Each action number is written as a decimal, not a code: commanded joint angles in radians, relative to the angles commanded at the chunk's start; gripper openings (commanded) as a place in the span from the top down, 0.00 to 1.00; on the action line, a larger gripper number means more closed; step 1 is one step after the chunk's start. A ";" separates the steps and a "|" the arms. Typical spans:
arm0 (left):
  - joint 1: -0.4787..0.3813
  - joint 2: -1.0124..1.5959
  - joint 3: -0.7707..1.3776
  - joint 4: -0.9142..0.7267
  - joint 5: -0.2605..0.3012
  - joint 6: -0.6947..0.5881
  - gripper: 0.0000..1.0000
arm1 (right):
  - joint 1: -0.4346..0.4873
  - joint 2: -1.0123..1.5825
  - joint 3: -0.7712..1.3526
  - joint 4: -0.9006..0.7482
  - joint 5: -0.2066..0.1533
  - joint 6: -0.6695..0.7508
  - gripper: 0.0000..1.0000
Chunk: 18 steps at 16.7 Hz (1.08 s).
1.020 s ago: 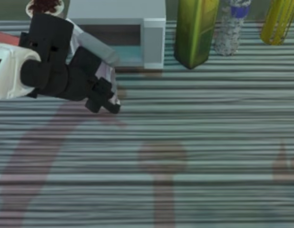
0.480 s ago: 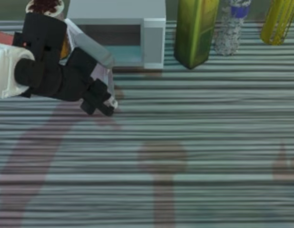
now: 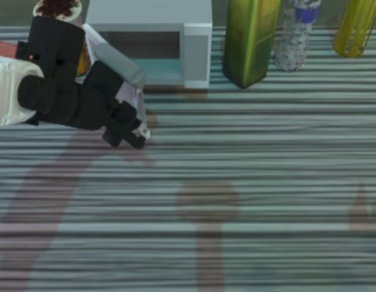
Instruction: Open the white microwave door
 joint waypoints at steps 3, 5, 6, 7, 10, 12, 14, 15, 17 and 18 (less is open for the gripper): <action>0.000 0.000 0.000 0.000 0.000 0.000 1.00 | 0.000 0.000 0.000 0.000 0.000 0.000 0.00; 0.000 0.000 0.000 0.000 0.000 0.000 1.00 | 0.000 0.000 0.000 0.000 0.000 0.000 0.00; 0.000 0.000 0.000 0.000 0.000 0.000 1.00 | 0.000 0.000 0.000 0.000 0.000 0.000 0.00; 0.000 0.000 0.000 0.000 0.000 0.000 1.00 | 0.000 0.000 0.000 0.000 0.000 0.000 0.00; 0.000 0.000 0.000 0.000 0.000 0.000 1.00 | 0.000 0.000 0.000 0.000 0.000 0.000 0.00; 0.000 0.000 0.000 0.000 0.000 0.000 1.00 | 0.000 0.000 0.000 0.000 0.000 0.000 0.00; -0.005 0.000 -0.003 -0.002 0.008 -0.002 1.00 | 0.000 0.000 0.000 0.000 0.000 0.000 0.00; -0.001 0.001 -0.004 -0.007 0.012 0.007 1.00 | 0.000 0.000 0.000 0.000 0.000 0.000 0.00; 0.009 -0.001 -0.002 -0.016 0.026 0.032 1.00 | 0.000 0.000 0.000 0.000 0.000 0.000 0.00; 0.016 -0.002 -0.001 -0.019 0.033 0.043 1.00 | 0.000 0.000 0.000 0.000 0.000 0.000 0.00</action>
